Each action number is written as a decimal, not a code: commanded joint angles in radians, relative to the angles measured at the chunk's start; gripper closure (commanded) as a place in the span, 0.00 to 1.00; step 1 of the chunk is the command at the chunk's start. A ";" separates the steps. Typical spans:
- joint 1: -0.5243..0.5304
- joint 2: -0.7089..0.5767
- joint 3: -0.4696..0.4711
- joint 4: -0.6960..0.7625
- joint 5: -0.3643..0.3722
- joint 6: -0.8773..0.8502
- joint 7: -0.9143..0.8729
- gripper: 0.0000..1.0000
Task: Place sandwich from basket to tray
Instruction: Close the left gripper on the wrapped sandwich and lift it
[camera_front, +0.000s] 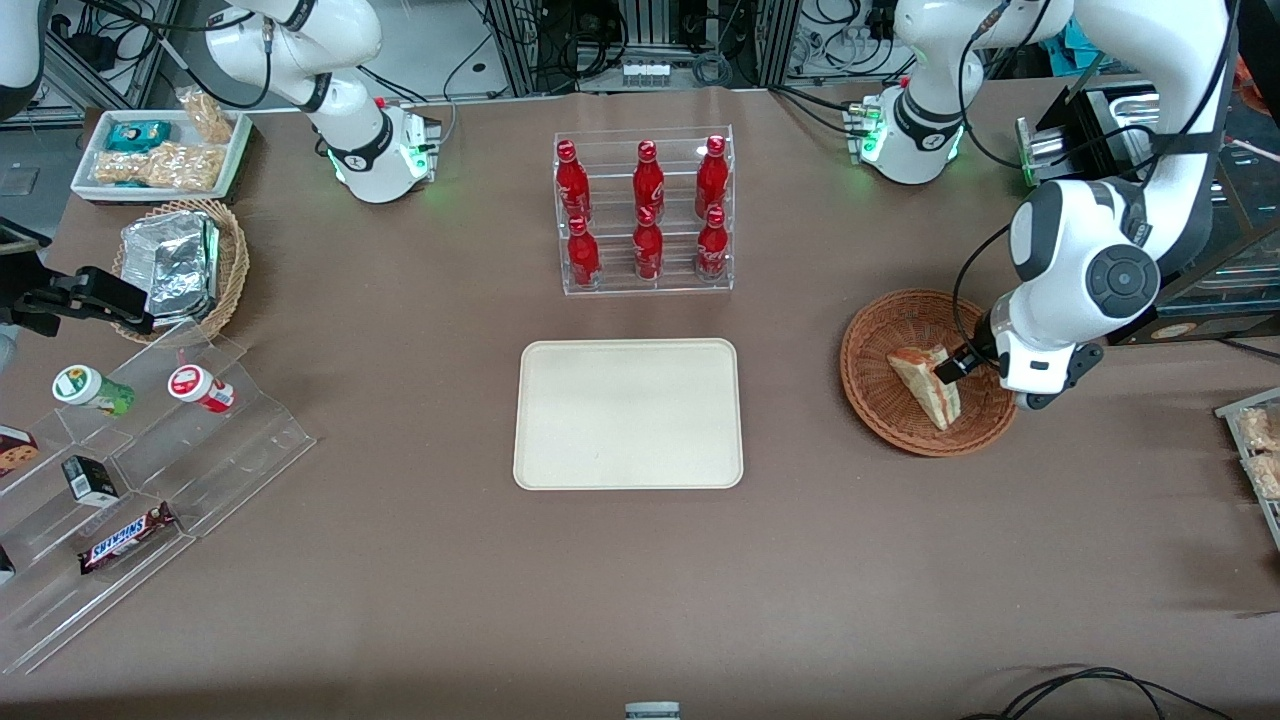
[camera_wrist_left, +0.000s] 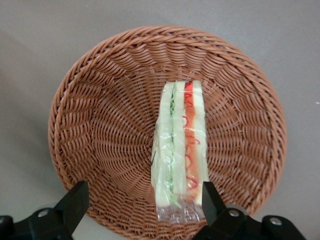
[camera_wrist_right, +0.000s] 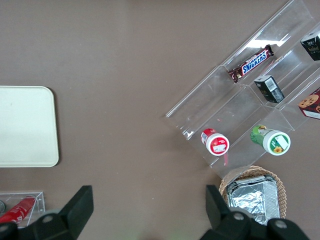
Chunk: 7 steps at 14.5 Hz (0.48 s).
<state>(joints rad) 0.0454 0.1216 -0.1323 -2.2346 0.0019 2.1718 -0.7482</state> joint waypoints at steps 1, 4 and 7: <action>-0.006 0.010 -0.007 -0.016 -0.006 0.048 -0.034 0.00; -0.009 0.024 -0.009 -0.014 -0.008 0.059 -0.034 0.00; -0.028 0.064 -0.012 -0.017 -0.008 0.111 -0.040 0.00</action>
<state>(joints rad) 0.0374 0.1600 -0.1397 -2.2447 0.0004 2.2338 -0.7644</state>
